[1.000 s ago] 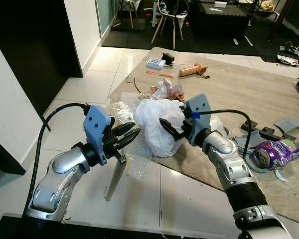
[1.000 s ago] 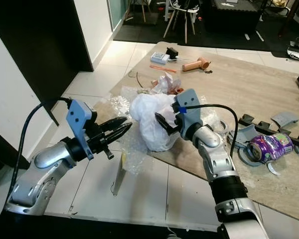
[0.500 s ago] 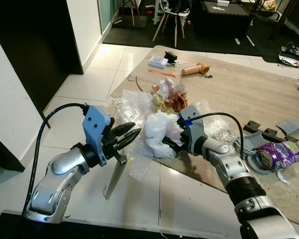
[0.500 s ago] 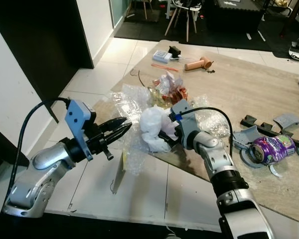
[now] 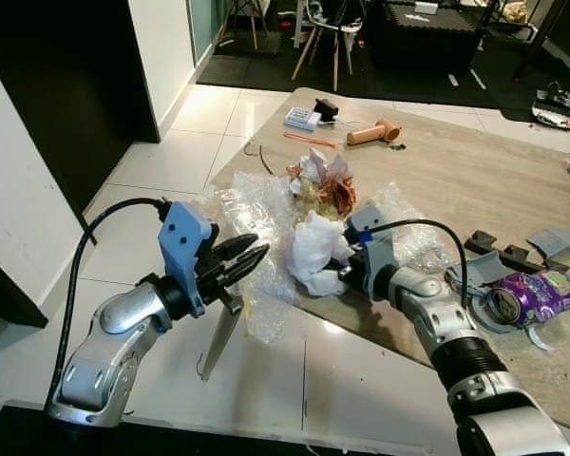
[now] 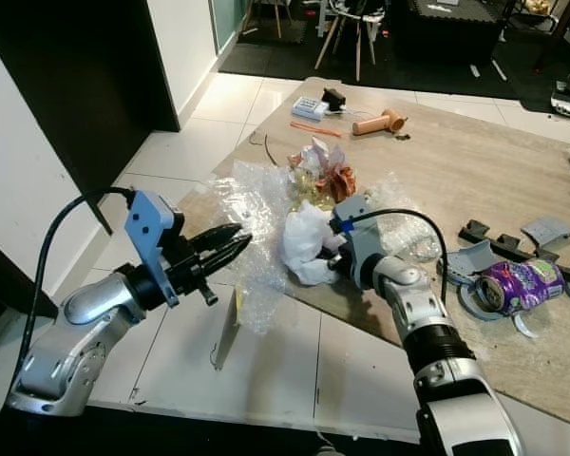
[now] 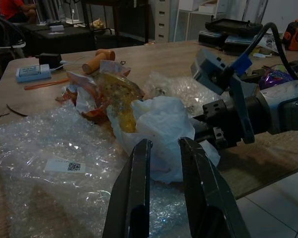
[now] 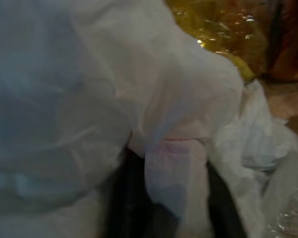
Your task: Picking trash to rubbish bin
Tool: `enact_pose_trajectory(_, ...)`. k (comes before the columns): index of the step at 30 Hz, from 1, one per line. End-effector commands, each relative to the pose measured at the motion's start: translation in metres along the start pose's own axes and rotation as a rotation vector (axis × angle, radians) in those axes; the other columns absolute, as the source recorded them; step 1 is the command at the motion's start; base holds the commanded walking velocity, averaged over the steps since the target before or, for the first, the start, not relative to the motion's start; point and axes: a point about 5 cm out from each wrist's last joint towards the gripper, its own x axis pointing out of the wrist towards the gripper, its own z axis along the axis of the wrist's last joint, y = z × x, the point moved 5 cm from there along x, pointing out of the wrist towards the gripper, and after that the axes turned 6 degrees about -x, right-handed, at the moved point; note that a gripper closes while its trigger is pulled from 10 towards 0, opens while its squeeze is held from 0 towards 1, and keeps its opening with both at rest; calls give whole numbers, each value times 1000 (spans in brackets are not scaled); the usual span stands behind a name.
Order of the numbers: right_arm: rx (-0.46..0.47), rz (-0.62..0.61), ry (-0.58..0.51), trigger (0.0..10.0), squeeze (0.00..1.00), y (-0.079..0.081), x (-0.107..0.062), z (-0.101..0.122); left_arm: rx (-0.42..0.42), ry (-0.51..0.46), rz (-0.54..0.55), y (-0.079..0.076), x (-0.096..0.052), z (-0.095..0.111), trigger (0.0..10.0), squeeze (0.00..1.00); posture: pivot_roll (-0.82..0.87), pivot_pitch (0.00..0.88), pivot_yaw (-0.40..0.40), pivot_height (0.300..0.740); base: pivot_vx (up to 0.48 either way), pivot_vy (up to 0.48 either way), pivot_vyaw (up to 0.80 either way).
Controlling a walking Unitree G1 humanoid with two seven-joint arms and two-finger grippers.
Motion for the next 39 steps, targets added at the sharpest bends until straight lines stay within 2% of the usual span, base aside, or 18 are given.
enact_pose_trajectory(1,38,-23,-30,0,0,-4,0,7,-13,-8,-14,-3,2,0,10000,0,-78,113,-24,740,0,0,0)
enact_pose_trajectory(4,61,-57,-116,0,0,-7,-2,26,-10,-13,-17,-1,5,2,10000,0,-78,110,-22,740,0,0,0)
enact_pose_trajectory(8,72,-71,-177,0,0,-8,-4,40,-4,-12,-23,-3,6,2,10000,0,-77,108,-23,740,0,0,0)
enact_pose_trajectory(10,91,-77,-282,0,0,-7,-12,66,-7,-20,-25,-3,6,4,10000,0,-81,100,-23,740,0,0,0)
enact_pose_trajectory(11,91,-77,-282,0,0,-7,-12,66,-7,-20,-25,-3,6,4,10000,0,-81,100,-23,740,0,0,0)
enact_pose_trajectory(17,107,-91,-457,0,0,-5,-34,118,-20,-46,-19,-1,6,9,10000,0,-83,87,-27,740,0,0,0)
enact_pose_trajectory(20,88,-135,-504,0,0,-10,-42,131,-19,-68,16,4,6,12,10000,0,-83,83,-29,740,0,0,0)
enact_pose_trajectory(23,69,-167,-520,0,0,-13,-45,135,-14,-75,44,8,6,14,10000,0,-84,82,-29,740,0,0,0)
enact_pose_trajectory(24,49,-218,-537,353,0,-17,-49,136,-10,-78,92,15,7,14,10000,0,-85,81,-28,740,0,0,0)
enact_pose_trajectory(25,43,-296,-542,8549,0,-25,-53,134,4,-82,146,21,7,14,10000,0,-84,75,-26,740,0,0,0)
enact_pose_trajectory(26,39,-366,-521,10000,0,-32,-57,128,8,-95,208,28,7,15,10000,0,-80,76,-25,740,0,0,0)
enact_pose_trajectory(28,39,-366,-521,10000,0,-32,-57,128,8,-95,208,28,7,15,10000,0,-80,76,-25,740,0,0,0)
enact_pose_trajectory(29,29,-402,-505,10000,0,-35,-59,123,9,-112,258,34,6,16,10000,0,-82,74,-22,740,0,0,0)
enact_pose_trajectory(30,29,-402,-505,10000,0,-35,-59,123,9,-112,258,34,6,16,10000,0,-82,74,-22,740,0,0,0)
enact_pose_trajectory(33,-50,-488,-499,10000,0,-36,-70,119,6,-141,442,54,2,17,10000,0,-87,70,-23,740,0,0,0)
enact_pose_trajectory(39,-77,-533,-486,10000,0,-36,-75,110,-10,-145,452,53,3,14,10000,0,-88,73,-24,740,0,0,0)
